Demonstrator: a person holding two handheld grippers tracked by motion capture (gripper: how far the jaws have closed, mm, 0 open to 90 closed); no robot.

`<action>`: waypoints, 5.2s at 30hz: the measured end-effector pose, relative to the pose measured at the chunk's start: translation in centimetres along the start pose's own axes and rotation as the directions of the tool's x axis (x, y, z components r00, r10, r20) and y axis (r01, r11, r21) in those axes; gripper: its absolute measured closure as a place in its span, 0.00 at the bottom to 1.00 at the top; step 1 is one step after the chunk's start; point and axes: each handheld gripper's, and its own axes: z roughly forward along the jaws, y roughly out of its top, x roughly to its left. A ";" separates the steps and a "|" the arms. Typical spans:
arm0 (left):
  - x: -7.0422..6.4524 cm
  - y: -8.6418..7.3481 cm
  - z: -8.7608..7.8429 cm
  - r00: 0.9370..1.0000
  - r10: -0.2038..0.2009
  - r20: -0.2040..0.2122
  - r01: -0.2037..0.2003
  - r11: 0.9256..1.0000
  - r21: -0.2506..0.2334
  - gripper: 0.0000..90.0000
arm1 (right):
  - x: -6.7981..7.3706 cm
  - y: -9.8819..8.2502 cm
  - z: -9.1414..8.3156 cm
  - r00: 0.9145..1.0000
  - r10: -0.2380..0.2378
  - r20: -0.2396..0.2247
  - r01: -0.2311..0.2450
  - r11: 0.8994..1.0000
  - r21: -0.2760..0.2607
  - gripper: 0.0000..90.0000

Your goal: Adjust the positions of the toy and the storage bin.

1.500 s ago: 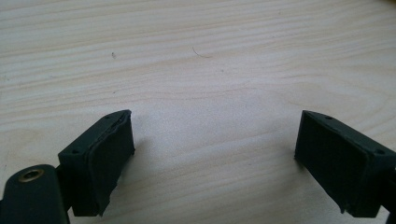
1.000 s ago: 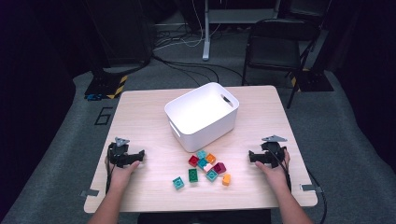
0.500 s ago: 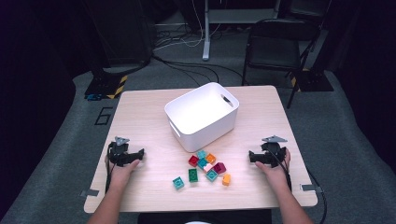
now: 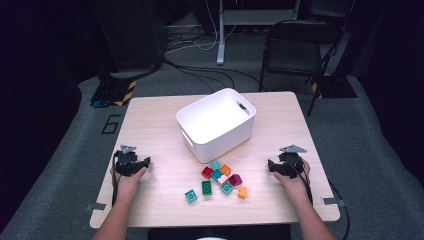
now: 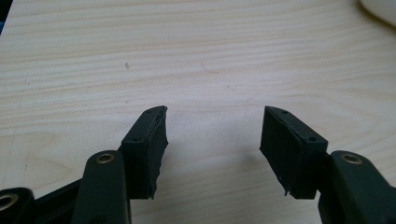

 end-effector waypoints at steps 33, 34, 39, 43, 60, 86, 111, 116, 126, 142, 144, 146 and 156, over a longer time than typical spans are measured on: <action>-6.7 5.4 -4.2 0.990 0.090 0.105 -0.084 0.994 -0.063 0.52 | 1.5 0.5 -2.0 0.999 -0.022 -0.025 0.020 0.999 -0.042 0.37; -6.7 5.4 -4.2 0.990 0.090 0.105 -0.084 0.994 -0.063 0.52 | 1.5 0.5 -2.0 0.999 -0.022 -0.025 0.020 0.999 -0.042 0.37; -8.1 6.8 -4.8 0.986 0.112 0.122 -0.104 0.992 -0.075 0.52 | 1.4 0.3 -2.0 1.000 -0.011 -0.026 0.010 0.999 -0.047 0.38; -9.2 7.9 -5.0 0.982 0.118 0.146 -0.107 0.991 -0.082 0.52 | 1.3 0.2 -1.9 1.000 -0.005 -0.024 0.004 0.999 -0.044 0.39; -12.6 11.8 -5.9 0.968 0.133 0.212 -0.112 0.988 -0.109 0.51 | 1.2 0.1 -1.8 0.999 0.008 -0.041 -0.009 0.999 -0.041 0.40; -15.7 12.2 -3.5 0.970 0.158 0.184 -0.148 0.987 -0.070 0.49 | 1.5 0.5 -1.7 0.996 0.002 -0.085 -0.007 0.998 -0.059 0.38; -13.2 13.8 -2.5 0.975 0.188 0.121 -0.186 0.982 -0.029 0.64 | 5.0 5.1 -1.2 0.979 -0.025 -0.201 -0.002 0.991 -0.132 0.38; -12.6 14.0 -1.9 0.972 0.200 0.122 -0.194 0.979 -0.054 0.66 | 5.8 5.3 -1.1 0.977 -0.055 -0.208 0.028 0.991 -0.131 0.38; -11.8 14.5 -1.0 0.967 0.186 0.172 -0.175 0.982 -0.077 0.72 | 6.6 5.4 -1.7 0.972 -0.074 -0.223 0.043 0.989 -0.139 0.38; -11.9 14.7 -0.2 0.954 0.171 0.245 -0.153 0.984 -0.088 0.76 | 6.8 4.8 -1.9 0.972 -0.090 -0.218 0.060 0.989 -0.138 0.38; -11.9 14.6 -0.2 0.952 0.167 0.256 -0.151 0.985 -0.080 0.75 | 6.8 4.8 -1.9 0.972 -0.089 -0.218 0.060 0.989 -0.138 0.38; -11.9 14.6 -0.3 0.951 0.157 0.265 -0.141 0.987 -0.078 0.71 | 6.8 4.8 -2.1 0.972 -0.090 -0.219 0.061 0.989 -0.135 0.38; -11.3 14.4 -3.0 0.944 0.196 0.266 -0.165 0.977 -0.132 0.64 | 6.4 5.5 -4.3 0.963 -0.069 -0.260 0.042 0.993 -0.107 0.40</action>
